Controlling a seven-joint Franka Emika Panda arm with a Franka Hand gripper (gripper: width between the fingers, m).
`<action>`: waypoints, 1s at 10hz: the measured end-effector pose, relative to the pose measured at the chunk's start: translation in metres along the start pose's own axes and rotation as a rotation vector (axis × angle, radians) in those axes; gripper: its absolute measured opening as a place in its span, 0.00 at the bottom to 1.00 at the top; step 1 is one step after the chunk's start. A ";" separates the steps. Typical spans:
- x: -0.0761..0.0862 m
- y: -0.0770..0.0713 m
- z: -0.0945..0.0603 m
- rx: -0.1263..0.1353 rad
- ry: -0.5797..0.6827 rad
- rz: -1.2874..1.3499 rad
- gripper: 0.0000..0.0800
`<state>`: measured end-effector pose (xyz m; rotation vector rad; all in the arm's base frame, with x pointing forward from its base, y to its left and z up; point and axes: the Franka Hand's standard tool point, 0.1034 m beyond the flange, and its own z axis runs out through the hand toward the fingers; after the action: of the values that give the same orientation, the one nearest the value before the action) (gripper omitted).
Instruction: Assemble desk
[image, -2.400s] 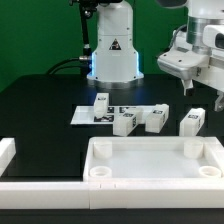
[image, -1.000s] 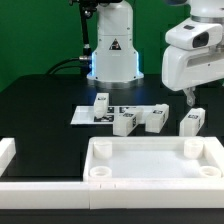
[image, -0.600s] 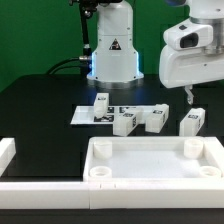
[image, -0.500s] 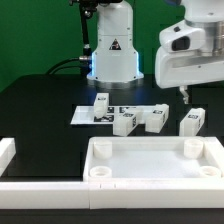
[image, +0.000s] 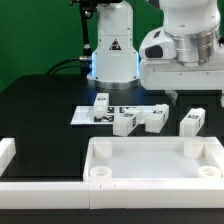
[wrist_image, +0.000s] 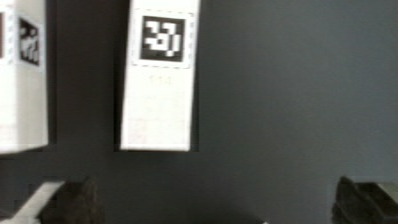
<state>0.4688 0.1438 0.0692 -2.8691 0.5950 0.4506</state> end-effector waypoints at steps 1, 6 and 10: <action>0.000 0.001 0.000 -0.002 -0.016 -0.009 0.81; 0.007 0.010 0.035 0.066 -0.389 0.088 0.81; -0.003 0.013 0.039 0.066 -0.636 0.037 0.81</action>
Offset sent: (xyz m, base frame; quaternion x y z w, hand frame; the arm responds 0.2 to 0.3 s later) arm 0.0101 -0.0059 -0.0289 0.0169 -0.2896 0.0544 0.9554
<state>0.4511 0.1419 0.0318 -2.4402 0.5237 1.2467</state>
